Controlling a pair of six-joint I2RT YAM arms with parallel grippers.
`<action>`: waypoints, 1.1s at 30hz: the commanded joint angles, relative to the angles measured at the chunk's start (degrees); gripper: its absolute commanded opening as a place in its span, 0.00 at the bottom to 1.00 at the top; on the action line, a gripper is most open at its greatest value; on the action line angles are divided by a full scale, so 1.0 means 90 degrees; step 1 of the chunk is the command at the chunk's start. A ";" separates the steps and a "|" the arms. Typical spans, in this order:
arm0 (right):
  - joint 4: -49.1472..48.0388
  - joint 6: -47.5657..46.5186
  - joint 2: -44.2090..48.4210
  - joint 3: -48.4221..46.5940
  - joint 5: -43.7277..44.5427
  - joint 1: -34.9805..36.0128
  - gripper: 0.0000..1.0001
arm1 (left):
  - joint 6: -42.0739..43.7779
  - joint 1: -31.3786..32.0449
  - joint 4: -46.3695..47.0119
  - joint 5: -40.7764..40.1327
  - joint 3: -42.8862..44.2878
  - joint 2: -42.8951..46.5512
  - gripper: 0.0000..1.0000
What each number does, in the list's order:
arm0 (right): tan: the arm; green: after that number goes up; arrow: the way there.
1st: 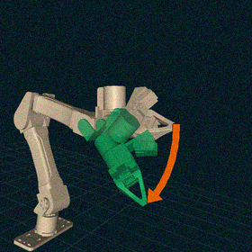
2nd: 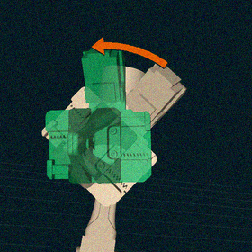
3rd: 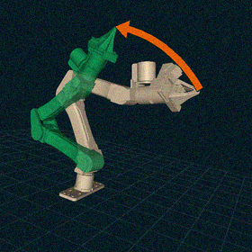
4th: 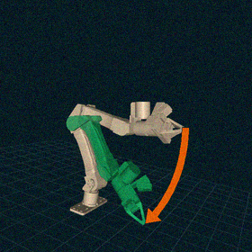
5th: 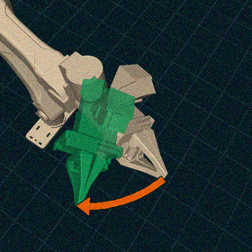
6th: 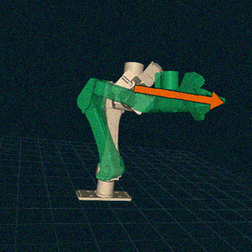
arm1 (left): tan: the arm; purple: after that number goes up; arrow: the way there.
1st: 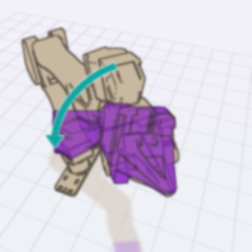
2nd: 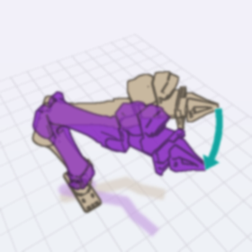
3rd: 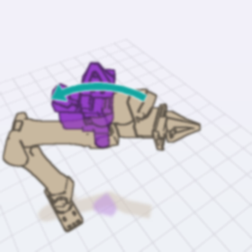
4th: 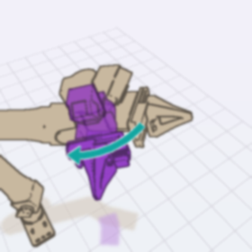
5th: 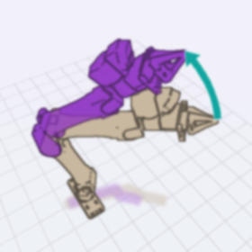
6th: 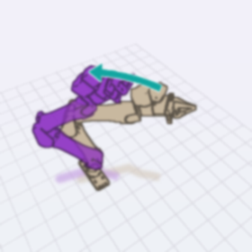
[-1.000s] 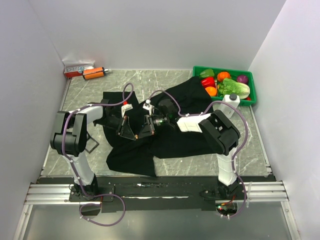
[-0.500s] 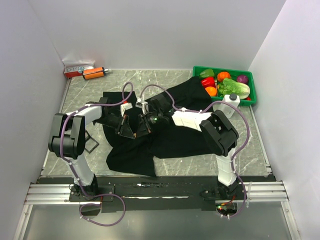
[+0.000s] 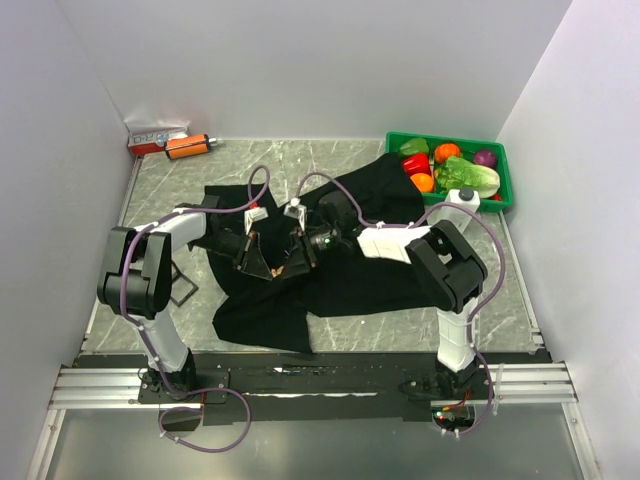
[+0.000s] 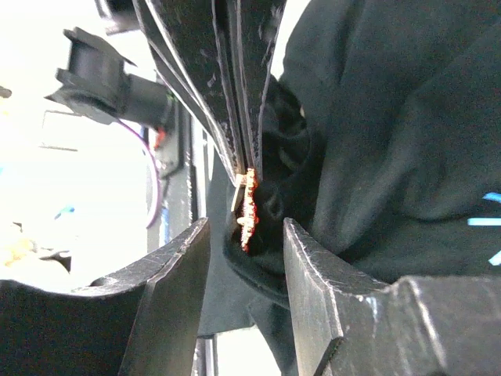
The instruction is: Remove the brooch from the garment
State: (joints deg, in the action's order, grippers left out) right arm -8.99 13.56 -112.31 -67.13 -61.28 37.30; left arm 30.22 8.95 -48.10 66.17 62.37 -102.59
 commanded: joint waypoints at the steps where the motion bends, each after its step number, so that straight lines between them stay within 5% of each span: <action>1: -0.1138 0.0981 0.0146 -0.0031 -0.0457 -0.0131 0.49 | 0.0236 0.0011 -0.0086 0.0372 0.0023 0.0324 0.01; 33: 0.0510 0.0437 -0.0490 -0.0968 -0.0018 0.0084 0.34 | 0.0129 0.0011 -0.0095 0.0460 0.0277 0.0265 0.01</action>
State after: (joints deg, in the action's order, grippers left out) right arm -6.92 20.29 -115.00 -72.66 -62.02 37.43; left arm 30.59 8.93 -48.58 66.41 62.78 -102.06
